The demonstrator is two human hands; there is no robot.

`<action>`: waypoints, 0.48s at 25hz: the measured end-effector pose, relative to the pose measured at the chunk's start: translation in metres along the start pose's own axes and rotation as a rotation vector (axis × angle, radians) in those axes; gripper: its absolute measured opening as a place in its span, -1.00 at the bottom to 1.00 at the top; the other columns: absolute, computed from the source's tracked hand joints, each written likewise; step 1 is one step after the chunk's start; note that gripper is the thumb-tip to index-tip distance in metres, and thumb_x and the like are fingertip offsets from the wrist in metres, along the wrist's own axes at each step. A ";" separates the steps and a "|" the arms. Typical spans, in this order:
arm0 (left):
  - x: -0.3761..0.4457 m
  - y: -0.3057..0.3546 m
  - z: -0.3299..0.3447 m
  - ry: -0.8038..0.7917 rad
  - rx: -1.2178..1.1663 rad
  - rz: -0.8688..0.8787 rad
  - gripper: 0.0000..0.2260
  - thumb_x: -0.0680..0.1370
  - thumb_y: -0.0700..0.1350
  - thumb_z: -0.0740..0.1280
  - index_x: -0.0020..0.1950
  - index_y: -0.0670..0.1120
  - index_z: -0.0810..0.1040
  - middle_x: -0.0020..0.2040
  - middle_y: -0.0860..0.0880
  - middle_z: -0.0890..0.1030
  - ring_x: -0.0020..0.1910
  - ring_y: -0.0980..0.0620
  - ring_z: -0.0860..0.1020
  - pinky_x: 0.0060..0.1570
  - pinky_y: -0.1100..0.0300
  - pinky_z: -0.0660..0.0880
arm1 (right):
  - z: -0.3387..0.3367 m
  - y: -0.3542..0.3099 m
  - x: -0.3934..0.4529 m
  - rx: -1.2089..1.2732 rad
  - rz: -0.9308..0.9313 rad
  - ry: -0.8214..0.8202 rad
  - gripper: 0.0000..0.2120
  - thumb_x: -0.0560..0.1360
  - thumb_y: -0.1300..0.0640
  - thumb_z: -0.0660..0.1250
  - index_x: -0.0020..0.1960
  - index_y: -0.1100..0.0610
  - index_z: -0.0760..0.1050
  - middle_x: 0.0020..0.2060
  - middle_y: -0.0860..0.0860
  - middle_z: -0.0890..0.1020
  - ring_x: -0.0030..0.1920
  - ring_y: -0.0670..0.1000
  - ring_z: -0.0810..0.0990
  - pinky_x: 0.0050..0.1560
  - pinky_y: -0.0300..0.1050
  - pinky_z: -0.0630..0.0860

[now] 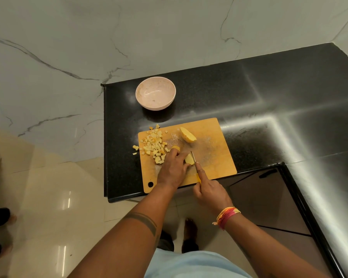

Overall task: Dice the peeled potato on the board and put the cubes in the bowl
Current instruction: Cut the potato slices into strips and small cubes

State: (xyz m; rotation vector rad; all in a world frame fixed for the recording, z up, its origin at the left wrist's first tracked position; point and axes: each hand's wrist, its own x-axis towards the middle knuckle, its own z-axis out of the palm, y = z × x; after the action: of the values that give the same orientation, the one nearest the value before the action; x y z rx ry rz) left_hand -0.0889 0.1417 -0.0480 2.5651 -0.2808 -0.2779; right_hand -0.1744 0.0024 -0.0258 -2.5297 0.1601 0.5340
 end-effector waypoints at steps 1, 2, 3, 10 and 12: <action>0.000 0.000 0.000 0.001 0.001 -0.003 -0.63 0.61 -0.06 0.38 0.42 -0.03 0.50 0.20 -0.04 0.42 0.22 -0.04 0.41 0.23 0.06 0.46 | -0.001 0.001 0.000 -0.014 -0.004 -0.008 -0.26 0.62 0.06 0.14 0.66 -0.11 -0.20 -0.40 -0.04 0.48 -0.40 0.05 0.49 -0.35 -0.06 0.35; 0.001 0.001 0.000 -0.002 0.009 -0.005 -0.62 0.61 -0.07 0.37 0.43 -0.04 0.50 0.21 -0.04 0.42 0.23 -0.05 0.40 0.24 0.05 0.46 | -0.002 0.001 0.000 -0.023 -0.007 -0.012 -0.26 0.62 0.05 0.14 0.65 -0.12 -0.21 -0.39 -0.03 0.48 -0.40 0.05 0.49 -0.35 -0.05 0.36; 0.002 0.002 0.000 -0.005 0.019 -0.004 -0.62 0.61 -0.09 0.37 0.44 -0.04 0.49 0.21 -0.04 0.41 0.23 -0.05 0.40 0.25 0.03 0.47 | -0.004 0.001 0.000 -0.028 -0.009 -0.013 -0.26 0.62 0.05 0.13 0.65 -0.12 -0.22 -0.39 -0.03 0.48 -0.40 0.05 0.48 -0.35 -0.05 0.37; 0.005 0.006 -0.001 -0.025 0.015 -0.017 -0.60 0.62 -0.07 0.34 0.47 -0.06 0.47 0.24 -0.05 0.41 0.24 -0.06 0.41 0.26 0.02 0.47 | -0.004 -0.006 -0.002 -0.058 -0.024 -0.004 -0.27 0.61 0.04 0.12 0.66 -0.09 -0.19 -0.36 -0.01 0.50 -0.40 0.06 0.49 -0.32 -0.02 0.43; 0.006 0.007 -0.001 -0.024 0.014 -0.026 -0.62 0.63 -0.07 0.33 0.45 -0.07 0.49 0.24 -0.06 0.42 0.24 -0.07 0.42 0.26 0.02 0.47 | -0.003 -0.008 -0.001 -0.070 -0.020 -0.011 -0.28 0.61 0.04 0.11 0.66 -0.08 -0.19 -0.33 0.02 0.54 -0.36 0.10 0.52 -0.30 0.00 0.45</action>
State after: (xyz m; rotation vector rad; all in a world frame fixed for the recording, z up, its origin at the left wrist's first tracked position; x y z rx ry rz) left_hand -0.0843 0.1353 -0.0443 2.5823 -0.2593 -0.3183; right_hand -0.1729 0.0079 -0.0194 -2.5933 0.1142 0.5547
